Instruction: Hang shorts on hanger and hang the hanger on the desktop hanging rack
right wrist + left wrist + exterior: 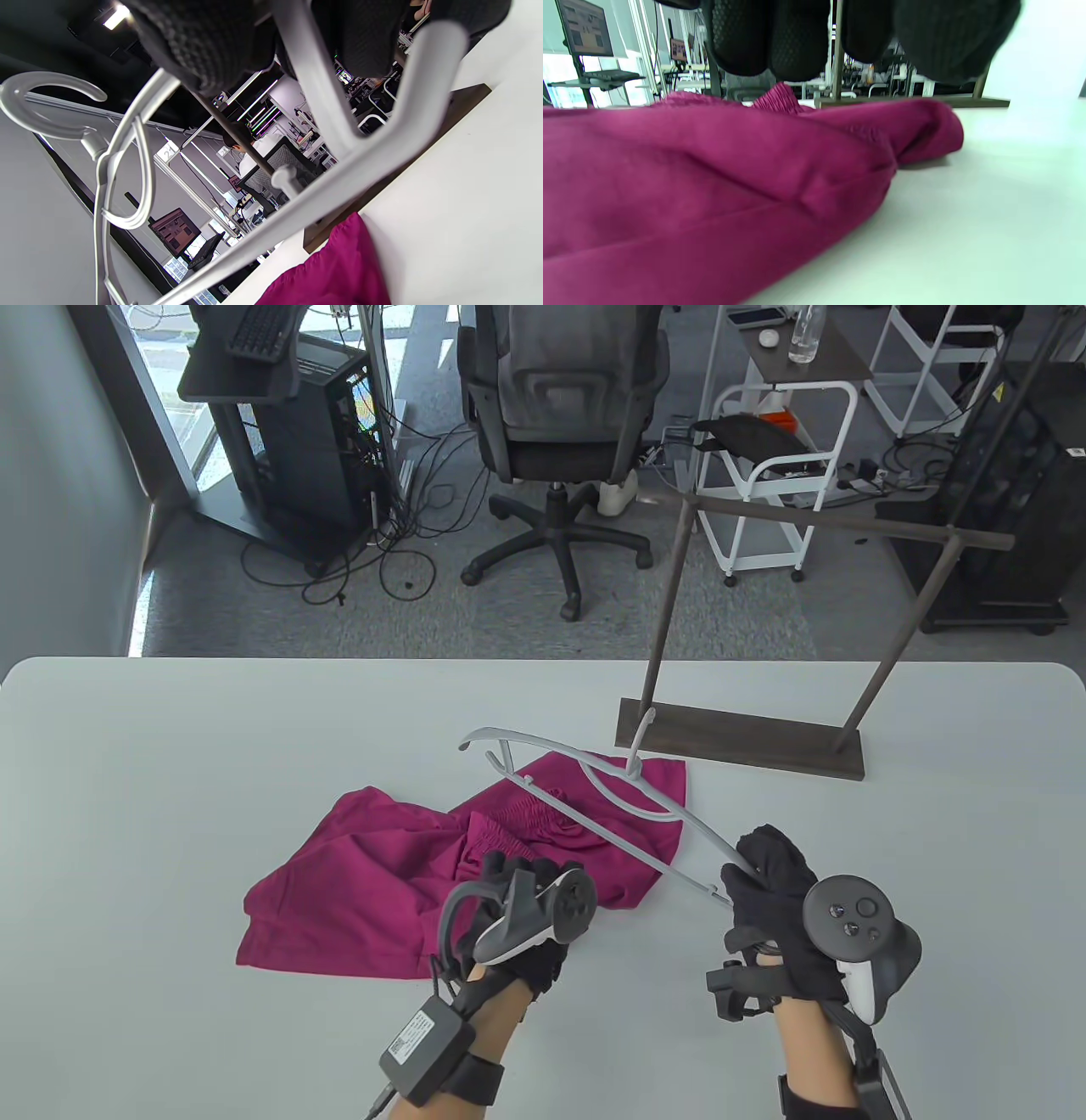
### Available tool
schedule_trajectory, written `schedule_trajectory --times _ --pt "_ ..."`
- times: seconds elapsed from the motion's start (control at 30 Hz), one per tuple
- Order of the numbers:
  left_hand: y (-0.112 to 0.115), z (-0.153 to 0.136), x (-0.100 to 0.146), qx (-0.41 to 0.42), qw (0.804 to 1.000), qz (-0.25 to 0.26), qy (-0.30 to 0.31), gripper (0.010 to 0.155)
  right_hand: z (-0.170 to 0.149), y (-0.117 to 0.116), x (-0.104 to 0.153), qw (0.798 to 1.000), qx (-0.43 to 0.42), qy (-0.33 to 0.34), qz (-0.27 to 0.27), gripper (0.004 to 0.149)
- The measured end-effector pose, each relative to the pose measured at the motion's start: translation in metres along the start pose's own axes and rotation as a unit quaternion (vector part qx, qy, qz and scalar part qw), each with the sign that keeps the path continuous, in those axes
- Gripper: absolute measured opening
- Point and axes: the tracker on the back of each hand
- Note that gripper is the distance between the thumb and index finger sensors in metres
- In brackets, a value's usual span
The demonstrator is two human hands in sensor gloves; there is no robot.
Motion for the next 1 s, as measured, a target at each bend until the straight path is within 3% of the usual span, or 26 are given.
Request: schedule_trajectory --times 0.2,0.37,0.5,0.73,0.87,1.0 --pt "0.018 0.019 -0.030 -0.087 0.995 -0.023 -0.043 0.079 -0.005 -0.002 -0.002 1.000 0.007 -0.007 0.009 0.049" --pt "0.017 0.013 -0.031 -0.086 0.995 -0.012 -0.039 0.072 -0.007 -0.002 -0.003 1.000 0.008 -0.008 0.010 0.049" --pt "-0.007 -0.005 -0.011 -0.039 0.998 0.036 -0.027 0.067 -0.007 -0.002 -0.003 1.000 0.012 -0.005 0.009 0.049" --pt "-0.052 -0.069 0.053 0.023 0.987 0.151 -0.047 0.056 -0.012 0.001 -0.006 1.000 0.005 -0.001 0.011 0.049" --pt "-0.054 -0.114 0.091 0.069 0.978 0.185 -0.069 0.055 -0.015 0.004 -0.009 1.000 -0.002 0.006 0.020 0.048" --pt "-0.038 -0.150 0.116 0.101 0.968 0.207 -0.094 0.055 -0.018 0.007 -0.012 0.999 -0.019 0.021 0.033 0.048"
Point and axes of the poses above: the tracker on the back of each hand, its own z axis roughly to the thumb side, its own x axis roughly from the fingertips to the wrist, y = z × x, and after that the axes turned 10 degrees about -z, right-handed
